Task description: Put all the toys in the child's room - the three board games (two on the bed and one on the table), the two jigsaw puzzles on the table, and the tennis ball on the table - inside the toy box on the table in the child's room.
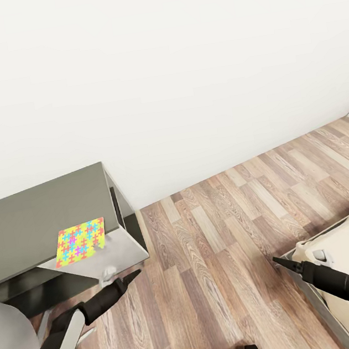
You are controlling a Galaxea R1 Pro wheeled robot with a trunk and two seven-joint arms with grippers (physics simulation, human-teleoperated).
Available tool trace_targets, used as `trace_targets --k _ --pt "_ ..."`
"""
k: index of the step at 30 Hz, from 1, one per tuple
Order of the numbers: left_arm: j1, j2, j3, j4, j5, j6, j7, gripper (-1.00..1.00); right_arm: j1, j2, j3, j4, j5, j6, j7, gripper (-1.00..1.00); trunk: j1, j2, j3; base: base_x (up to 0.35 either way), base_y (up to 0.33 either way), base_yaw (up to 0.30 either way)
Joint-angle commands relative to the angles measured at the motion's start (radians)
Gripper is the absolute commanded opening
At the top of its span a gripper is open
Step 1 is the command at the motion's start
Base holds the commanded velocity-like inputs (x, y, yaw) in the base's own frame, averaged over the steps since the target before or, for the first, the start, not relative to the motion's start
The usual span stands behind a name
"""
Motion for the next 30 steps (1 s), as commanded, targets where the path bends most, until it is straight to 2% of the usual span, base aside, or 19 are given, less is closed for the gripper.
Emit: trace_targets --k 1,6,12,19,22,23,25,27,28,30 --pt "-0.001 0.0 0.002 0.024 0.007 -0.015 -0.002 1.0 -0.001 0.0 -0.001 0.0 -0.001 0.006 -0.002 1.0 0.001 -0.002 -0.001 0.0 0.0 0.0" --pt "-0.001 0.0 0.018 0.063 0.017 -0.056 -0.002 1.0 -0.001 0.001 -0.001 0.0 -0.003 0.007 -0.038 1.0 0.001 -0.002 -0.001 0.0 0.0 0.0" --pt "-0.001 -0.005 0.077 0.108 0.029 -0.121 -0.001 1.0 -0.001 0.002 -0.001 -0.003 -0.006 0.005 -0.097 1.0 0.001 -0.002 -0.001 0.0 0.0 0.0" --pt "-0.001 -0.007 0.137 0.124 0.028 -0.148 -0.001 1.0 -0.002 0.01 0.016 -0.021 -0.007 0.0 -0.108 1.0 0.001 -0.002 -0.001 0.0 0.0 0.0" --pt "-0.001 -0.007 0.151 0.127 0.028 -0.151 0.002 1.0 -0.008 0.032 0.039 -0.024 -0.005 -0.004 -0.116 1.0 0.001 -0.002 -0.001 0.0 0.0 0.0" --pt "-0.001 -0.006 0.155 0.127 0.029 -0.151 0.004 1.0 -0.019 0.052 0.051 -0.026 -0.004 -0.002 -0.126 1.0 0.001 -0.002 -0.001 0.0 0.0 0.0" --pt "-0.001 -0.005 0.158 0.128 0.029 -0.152 0.005 1.0 -0.035 0.071 0.067 -0.027 -0.003 0.001 -0.141 1.0 0.001 -0.002 -0.001 0.0 0.0 0.0" --pt "-0.001 -0.005 0.17 0.128 0.031 -0.153 0.007 1.0 -0.057 0.094 0.1 -0.028 0.0 0.005 -0.179 1.0 0.001 -0.002 -0.001 0.0 0.0 0.0" --pt "-0.001 -0.004 0.187 0.128 0.032 -0.153 0.01 1.0 -0.069 0.103 0.13 -0.026 0.006 0.006 -0.212 1.0 0.001 -0.002 -0.001 0.0 0.0 0.0" --pt "-0.001 -0.005 0.21 0.128 0.032 -0.153 0.015 1.0 -0.078 0.11 0.164 -0.026 0.016 0.007 -0.249 1.0 0.001 -0.002 -0.001 0.0 0.0 0.0"
